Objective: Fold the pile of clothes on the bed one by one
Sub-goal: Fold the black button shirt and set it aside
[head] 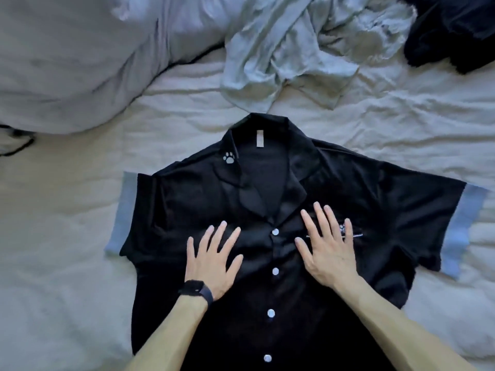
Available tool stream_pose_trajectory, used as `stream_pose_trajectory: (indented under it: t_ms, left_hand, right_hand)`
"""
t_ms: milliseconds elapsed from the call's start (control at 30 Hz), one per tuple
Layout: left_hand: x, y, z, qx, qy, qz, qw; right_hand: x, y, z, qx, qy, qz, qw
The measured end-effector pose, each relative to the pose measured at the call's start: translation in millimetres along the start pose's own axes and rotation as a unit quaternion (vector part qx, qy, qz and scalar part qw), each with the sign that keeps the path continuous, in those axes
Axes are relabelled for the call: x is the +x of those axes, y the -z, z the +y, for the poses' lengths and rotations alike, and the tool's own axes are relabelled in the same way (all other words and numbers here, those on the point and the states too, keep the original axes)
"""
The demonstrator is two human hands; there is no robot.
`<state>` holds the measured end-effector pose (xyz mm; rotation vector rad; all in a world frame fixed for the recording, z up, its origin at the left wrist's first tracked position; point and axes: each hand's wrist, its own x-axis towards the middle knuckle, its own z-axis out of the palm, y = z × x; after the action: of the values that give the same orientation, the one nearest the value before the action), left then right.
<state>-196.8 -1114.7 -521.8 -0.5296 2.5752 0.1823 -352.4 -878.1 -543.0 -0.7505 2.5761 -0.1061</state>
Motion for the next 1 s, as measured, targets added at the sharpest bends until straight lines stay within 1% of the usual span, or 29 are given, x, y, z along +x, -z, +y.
stream_pose_trajectory:
  t_ms: [33, 100, 167, 233, 300, 367, 433, 500, 567, 633, 667, 733, 767, 800, 933, 1000]
  left_hand:
    - [6.7, 6.4, -3.2, -0.007, -0.010, 0.014, 1.000]
    - [25.7, 26.2, -4.8, -0.034, -0.016, 0.062, 0.997]
    - [51.7, 51.0, -6.8, -0.080, 0.004, 0.121, 0.989]
    - [84.1, 77.6, -9.2, -0.157, 0.033, 0.142, 0.977]
    - [121.8, 102.6, -10.6, -0.204, 0.042, 0.146, 0.967]
    - [159.8, 120.4, -13.0, -0.208, 0.028, 0.160, 0.965]
    - [192.2, 127.3, -19.5, -0.194, 0.006, 0.153, 0.969]
    - [214.4, 128.6, -28.7, -0.194, 0.001, 0.107, 0.975]
    - [227.2, 126.3, -37.2, -0.167, -0.004, 0.075, 0.983]
    - [234.0, 122.7, -41.8, -0.139, -0.016, 0.079, 0.987]
    - [236.4, 122.8, -43.5, -0.152, -0.017, 0.092, 0.984]
    - [240.0, 125.6, -47.0, -0.249, 0.010, 0.106, 0.963]
    - [241.9, 127.3, -48.5, -0.304, 0.031, 0.098, 0.947]
    - [242.9, 128.4, -50.7, -0.332, 0.050, 0.093, 0.937]
    - [244.3, 128.3, -60.4, -0.307, 0.070, 0.092, 0.945]
    - [244.3, 127.2, -62.8, -0.275, 0.086, 0.084, 0.954]
  right_hand:
    - [1.7, 5.7, -3.8, -0.005, -0.012, 0.012, 1.000]
    - [9.1, 26.3, -14.2, 0.010, -0.043, 0.063, 0.997]
    - [28.0, 52.7, -27.5, 0.041, -0.077, 0.113, 0.990]
    - [56.9, 78.8, -41.5, 0.064, -0.086, 0.146, 0.984]
    - [94.6, 99.2, -54.5, 0.081, -0.085, 0.144, 0.983]
    - [134.6, 112.9, -61.1, 0.084, -0.072, 0.131, 0.985]
    - [171.5, 122.1, -58.6, 0.124, -0.061, 0.089, 0.986]
    - [197.5, 125.4, -49.8, 0.174, -0.076, 0.031, 0.981]
    - [210.9, 121.7, -40.0, 0.135, -0.073, 0.010, 0.988]
    - [216.0, 117.0, -31.4, 0.089, -0.054, 0.014, 0.994]
    - [217.5, 115.5, -27.7, 0.094, -0.043, 0.024, 0.994]
    - [220.2, 114.7, -19.5, 0.145, -0.034, 0.043, 0.988]
    - [221.5, 115.2, -14.8, 0.172, -0.040, 0.045, 0.983]
    - [223.2, 115.0, -10.8, 0.185, -0.041, 0.047, 0.981]
    - [229.6, 114.0, -2.9, 0.146, -0.025, 0.062, 0.987]
    - [229.0, 111.7, -2.7, 0.117, -0.038, 0.072, 0.990]
